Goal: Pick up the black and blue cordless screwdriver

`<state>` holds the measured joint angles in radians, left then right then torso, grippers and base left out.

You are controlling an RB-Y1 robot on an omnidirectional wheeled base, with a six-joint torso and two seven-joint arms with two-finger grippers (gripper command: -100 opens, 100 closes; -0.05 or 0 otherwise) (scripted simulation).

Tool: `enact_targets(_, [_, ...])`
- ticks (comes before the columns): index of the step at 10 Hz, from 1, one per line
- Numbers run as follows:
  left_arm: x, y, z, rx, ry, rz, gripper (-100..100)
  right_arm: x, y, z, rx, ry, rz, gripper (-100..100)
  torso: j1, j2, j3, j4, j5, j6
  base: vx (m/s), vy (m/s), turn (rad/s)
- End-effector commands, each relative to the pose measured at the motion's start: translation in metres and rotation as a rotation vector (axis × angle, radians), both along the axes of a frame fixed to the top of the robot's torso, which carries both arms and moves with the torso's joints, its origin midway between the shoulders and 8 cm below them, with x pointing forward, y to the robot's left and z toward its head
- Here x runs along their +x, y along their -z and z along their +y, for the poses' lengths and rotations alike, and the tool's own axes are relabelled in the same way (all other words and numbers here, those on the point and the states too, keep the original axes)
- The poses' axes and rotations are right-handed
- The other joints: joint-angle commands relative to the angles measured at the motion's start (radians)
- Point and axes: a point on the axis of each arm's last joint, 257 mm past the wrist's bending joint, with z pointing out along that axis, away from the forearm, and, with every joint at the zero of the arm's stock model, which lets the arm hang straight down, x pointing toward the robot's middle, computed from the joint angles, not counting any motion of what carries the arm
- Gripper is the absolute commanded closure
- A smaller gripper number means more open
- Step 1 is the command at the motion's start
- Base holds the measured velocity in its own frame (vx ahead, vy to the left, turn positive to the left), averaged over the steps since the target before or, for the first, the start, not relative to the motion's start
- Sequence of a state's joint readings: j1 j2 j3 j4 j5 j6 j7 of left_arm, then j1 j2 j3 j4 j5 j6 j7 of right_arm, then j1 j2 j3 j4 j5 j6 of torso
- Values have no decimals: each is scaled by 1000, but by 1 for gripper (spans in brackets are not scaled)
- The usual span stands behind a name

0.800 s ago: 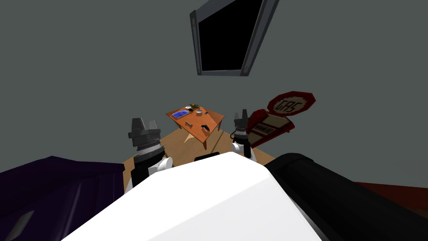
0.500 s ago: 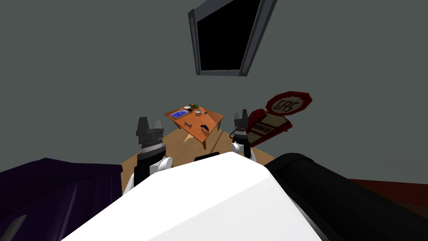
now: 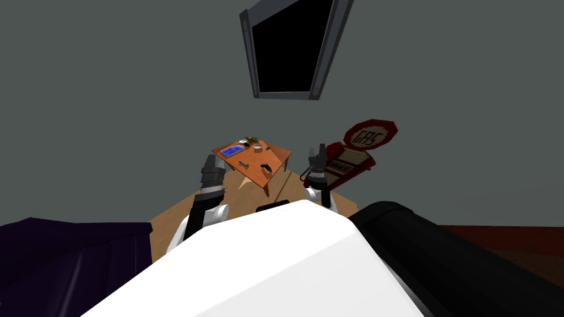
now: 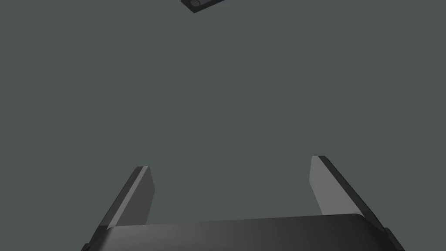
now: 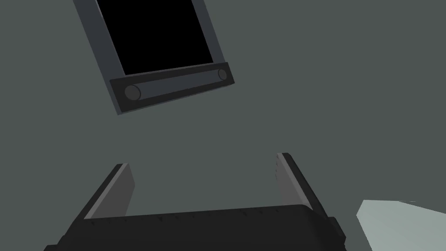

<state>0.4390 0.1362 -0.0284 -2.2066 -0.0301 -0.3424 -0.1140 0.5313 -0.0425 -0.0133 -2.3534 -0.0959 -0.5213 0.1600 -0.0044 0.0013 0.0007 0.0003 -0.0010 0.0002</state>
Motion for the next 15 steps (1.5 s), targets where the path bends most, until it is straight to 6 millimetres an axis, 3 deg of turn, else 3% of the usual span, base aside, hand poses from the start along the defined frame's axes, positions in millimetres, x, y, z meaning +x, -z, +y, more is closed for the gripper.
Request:
enact_targets(1, [13, 21, -2, 10, 12, 59, -100, 0, 0, 0, 0, 0, 0, 0, 0, 0, 0, 0, 0, 0, -15, -62, -93])
enact_targets(2, [13, 21, -2, 10, 12, 59, -100, 0, 0, 0, 0, 0, 0, 0, 0, 0, 0, 0, 0, 0, -7, -40, -17])
enact_targets(9, [70, 116, -2, 35, 19, 341, -100, 0, 0, 0, 0, 0, 0, 0, -1, -2, -1, 0, 0, 0, 3, -74, -92])
enact_targets(14, [92, 170, 10, 32, -5, 494, -100, 0, 0, 0, 0, 0, 0, 0, 2, -3, -1, -1, 0, -1, 24, -46, -61])
enact_targets(15, [92, 170, 10, 32, -5, 494, -100, 0, 0, 0, 0, 0, 0, 0, 2, -3, -1, -1, 0, 0, 23, -34, -39])
